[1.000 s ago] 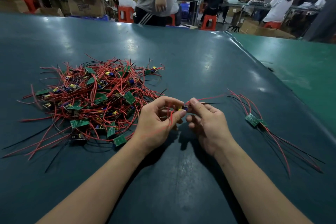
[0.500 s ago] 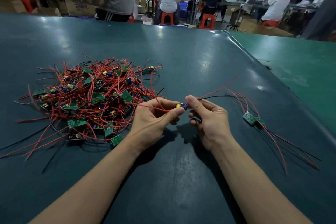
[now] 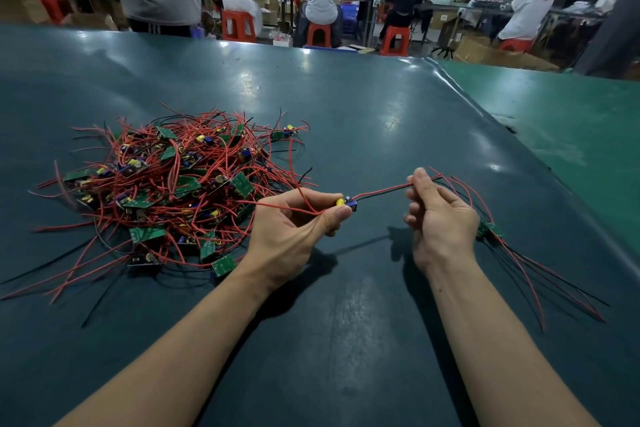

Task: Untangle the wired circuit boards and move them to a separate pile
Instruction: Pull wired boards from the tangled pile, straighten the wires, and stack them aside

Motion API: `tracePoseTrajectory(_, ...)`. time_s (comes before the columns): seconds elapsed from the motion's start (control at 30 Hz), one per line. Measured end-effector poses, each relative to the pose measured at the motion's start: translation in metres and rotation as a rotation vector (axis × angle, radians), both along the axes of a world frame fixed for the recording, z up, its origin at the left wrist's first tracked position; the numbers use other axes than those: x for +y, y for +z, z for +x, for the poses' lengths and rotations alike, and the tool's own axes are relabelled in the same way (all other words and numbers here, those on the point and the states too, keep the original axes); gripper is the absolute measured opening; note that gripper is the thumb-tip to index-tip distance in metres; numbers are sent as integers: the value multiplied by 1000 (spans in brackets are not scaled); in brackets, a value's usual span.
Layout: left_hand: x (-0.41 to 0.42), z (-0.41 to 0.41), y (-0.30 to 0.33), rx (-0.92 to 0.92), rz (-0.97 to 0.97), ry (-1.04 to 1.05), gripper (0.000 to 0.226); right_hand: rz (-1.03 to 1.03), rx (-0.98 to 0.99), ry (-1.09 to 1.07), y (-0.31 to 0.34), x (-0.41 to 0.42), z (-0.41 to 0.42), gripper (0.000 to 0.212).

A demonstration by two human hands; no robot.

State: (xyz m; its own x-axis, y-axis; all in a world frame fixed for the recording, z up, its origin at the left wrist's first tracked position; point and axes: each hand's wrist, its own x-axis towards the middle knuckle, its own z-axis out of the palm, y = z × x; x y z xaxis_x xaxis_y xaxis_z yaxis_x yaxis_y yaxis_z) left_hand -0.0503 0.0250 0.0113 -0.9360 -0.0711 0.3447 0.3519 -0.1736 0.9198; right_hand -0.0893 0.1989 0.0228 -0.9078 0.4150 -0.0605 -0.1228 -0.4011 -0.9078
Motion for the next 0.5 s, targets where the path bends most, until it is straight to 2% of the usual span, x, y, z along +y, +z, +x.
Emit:
tracePoseTrajectory(0.17,-2,1,0,30,-9,51,19,-14,34,-143,-1,3,-2,20)
tracePoseTrajectory(0.27,-3,-3,-1,32,27,133,16,5,48,-127,0,-1,0,25)
tracePoseTrajectory(0.33,-4,-5,0,20,54,152,15,55,4,42,-1,-12,6,29)
tracePoseTrajectory(0.43,-3,-5,0,4,26,84,18,150,-27,428,-5,-32,19,33)
tracePoseTrajectory(0.5,-2,-4,0,1,-17,33,22,149,6,510,-6,-39,22,24)
